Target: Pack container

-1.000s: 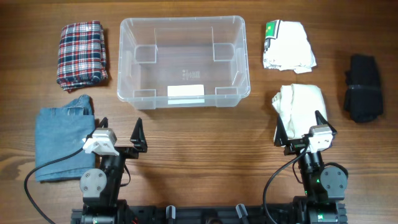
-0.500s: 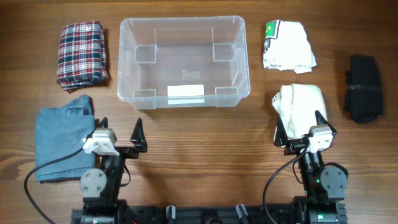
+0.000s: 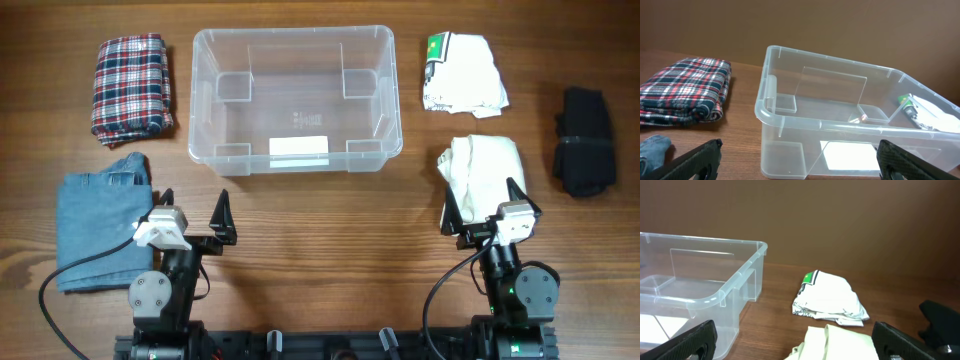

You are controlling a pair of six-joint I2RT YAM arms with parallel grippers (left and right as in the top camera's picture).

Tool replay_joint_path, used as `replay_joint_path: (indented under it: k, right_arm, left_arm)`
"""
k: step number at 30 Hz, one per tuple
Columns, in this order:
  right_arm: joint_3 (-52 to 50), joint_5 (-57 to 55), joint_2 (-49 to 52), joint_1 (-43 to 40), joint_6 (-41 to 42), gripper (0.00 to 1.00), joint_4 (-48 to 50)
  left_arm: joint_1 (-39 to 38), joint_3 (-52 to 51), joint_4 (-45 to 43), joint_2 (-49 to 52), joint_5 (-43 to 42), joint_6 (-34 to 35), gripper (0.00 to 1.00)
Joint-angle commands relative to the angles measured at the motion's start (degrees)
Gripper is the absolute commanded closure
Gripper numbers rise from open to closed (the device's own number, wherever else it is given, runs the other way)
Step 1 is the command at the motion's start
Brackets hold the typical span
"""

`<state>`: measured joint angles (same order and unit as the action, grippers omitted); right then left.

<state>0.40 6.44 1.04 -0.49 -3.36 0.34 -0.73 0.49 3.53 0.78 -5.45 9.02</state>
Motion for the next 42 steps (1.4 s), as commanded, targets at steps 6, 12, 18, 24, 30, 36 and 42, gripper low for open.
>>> replay_joint_path:
  k: [6,12,18,24,30,36,42]
  right_arm:
    - [-0.1,1.2,-0.5,-0.3,-1.0,0.00,0.2]
    - [-0.1,1.2,-0.5,-0.3,-1.0,0.00,0.2]
    - [-0.1,1.2,-0.4,-0.3,-1.0,0.00,0.2]
    - [-0.1,1.0,-0.4,-0.3,-1.2,0.00,0.2]
    - [-0.1,1.2,-0.4,-0.3,-0.9,0.00,0.2]
    - [-0.1,1.2,-0.4,-0.3,0.4,0.00,0.2]
    - [-0.1,1.3,0.0,-0.3,5.6,0.00,1.5]
  left_arm:
    - [0.2,-0.2,0.4,-0.4,-0.9,-1.1,0.00]
    - [0.2,-0.2,0.4,-0.4,-0.9,-1.1,0.00]
    - [0.2,-0.2,0.4,-0.4,-0.9,-1.1,0.00]
    - [0.2,-0.2,0.4,-0.4,-0.9,-1.1,0.00]
    - [0.2,-0.2,0.4,-0.4,-0.9,-1.1,0.00]
    - [0.2,-0.2,0.4,-0.4,-0.9,-1.1,0.00]
    - [0.2,-0.2,0.4,-0.4,-0.9,-1.1,0.00]
